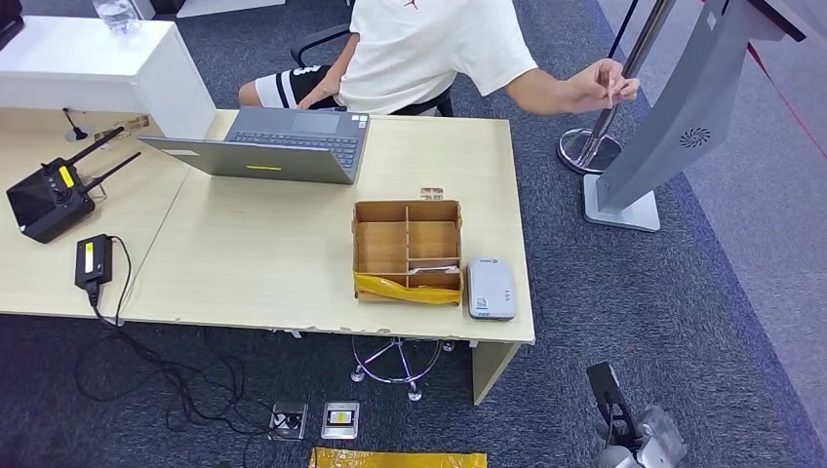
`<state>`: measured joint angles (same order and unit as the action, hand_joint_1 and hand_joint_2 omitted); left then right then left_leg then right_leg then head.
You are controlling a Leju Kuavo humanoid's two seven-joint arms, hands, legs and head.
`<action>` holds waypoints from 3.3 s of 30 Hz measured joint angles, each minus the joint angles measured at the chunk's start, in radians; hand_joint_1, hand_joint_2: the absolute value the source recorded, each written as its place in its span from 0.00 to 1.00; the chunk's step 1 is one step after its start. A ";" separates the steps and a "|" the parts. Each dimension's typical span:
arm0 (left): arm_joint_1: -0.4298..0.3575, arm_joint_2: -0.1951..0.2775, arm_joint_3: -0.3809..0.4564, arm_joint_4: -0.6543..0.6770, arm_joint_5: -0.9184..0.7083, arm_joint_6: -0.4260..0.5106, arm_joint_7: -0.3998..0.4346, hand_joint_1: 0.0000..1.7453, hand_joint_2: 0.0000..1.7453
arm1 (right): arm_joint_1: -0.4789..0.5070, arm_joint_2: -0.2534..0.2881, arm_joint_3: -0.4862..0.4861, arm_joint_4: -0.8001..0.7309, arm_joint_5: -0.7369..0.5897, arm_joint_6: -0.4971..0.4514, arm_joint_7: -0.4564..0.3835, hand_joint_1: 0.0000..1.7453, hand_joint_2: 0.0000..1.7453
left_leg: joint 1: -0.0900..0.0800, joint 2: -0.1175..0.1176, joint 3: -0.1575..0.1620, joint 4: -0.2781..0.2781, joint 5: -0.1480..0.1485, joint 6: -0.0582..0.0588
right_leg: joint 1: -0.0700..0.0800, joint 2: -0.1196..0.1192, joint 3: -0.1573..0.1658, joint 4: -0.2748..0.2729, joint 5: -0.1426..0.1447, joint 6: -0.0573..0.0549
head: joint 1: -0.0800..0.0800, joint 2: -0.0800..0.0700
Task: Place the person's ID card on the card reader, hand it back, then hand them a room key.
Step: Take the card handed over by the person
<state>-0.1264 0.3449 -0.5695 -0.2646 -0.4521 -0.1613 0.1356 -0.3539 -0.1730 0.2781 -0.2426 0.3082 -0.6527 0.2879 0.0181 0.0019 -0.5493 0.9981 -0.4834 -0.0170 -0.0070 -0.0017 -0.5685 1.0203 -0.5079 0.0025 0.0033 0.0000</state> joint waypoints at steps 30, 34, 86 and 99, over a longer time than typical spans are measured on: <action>0.043 0.002 0.054 0.005 0.138 -0.003 0.042 0.00 1.00 | -0.012 -0.129 -0.398 -1.583 0.551 -0.046 -0.136 0.00 1.00 | -0.007 -0.010 -0.003 0.000 0.004 0.007 | -0.007 -0.013 0.001 0.003 0.000 0.005 | 0.000 0.000; 0.042 -0.002 0.054 0.005 0.138 -0.003 0.041 0.00 1.00 | -0.050 -0.128 -0.275 -1.637 0.624 -0.022 -0.108 0.00 1.00 | -0.007 -0.010 -0.004 0.000 0.004 0.007 | -0.007 -0.013 0.001 0.002 0.000 0.006 | 0.000 0.000; 0.030 -0.015 0.050 0.007 0.159 -0.036 0.023 0.00 1.00 | -0.295 0.053 0.529 -1.152 0.600 0.511 -0.111 0.96 1.00 | -0.005 -0.013 -0.008 0.000 0.005 0.006 | -0.004 -0.014 -0.004 0.002 0.000 0.005 | 0.000 0.000; 0.032 -0.015 0.050 0.007 0.158 -0.036 0.027 0.00 1.00 | -0.288 0.052 0.531 -1.138 0.561 0.466 -0.096 1.00 1.00 | -0.005 -0.012 -0.007 0.001 0.005 0.006 | -0.004 -0.013 -0.004 0.002 0.000 0.004 | 0.000 0.000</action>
<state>-0.0946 0.3300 -0.5200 -0.2575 -0.2937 -0.1969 0.1621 -0.6422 -0.1209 0.8095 -1.3809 0.8687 -0.1867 0.1923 0.0134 -0.0103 -0.5568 0.9986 -0.4780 -0.0114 -0.0114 -0.0147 -0.5728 1.0219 -0.5075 0.0070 0.0034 0.0000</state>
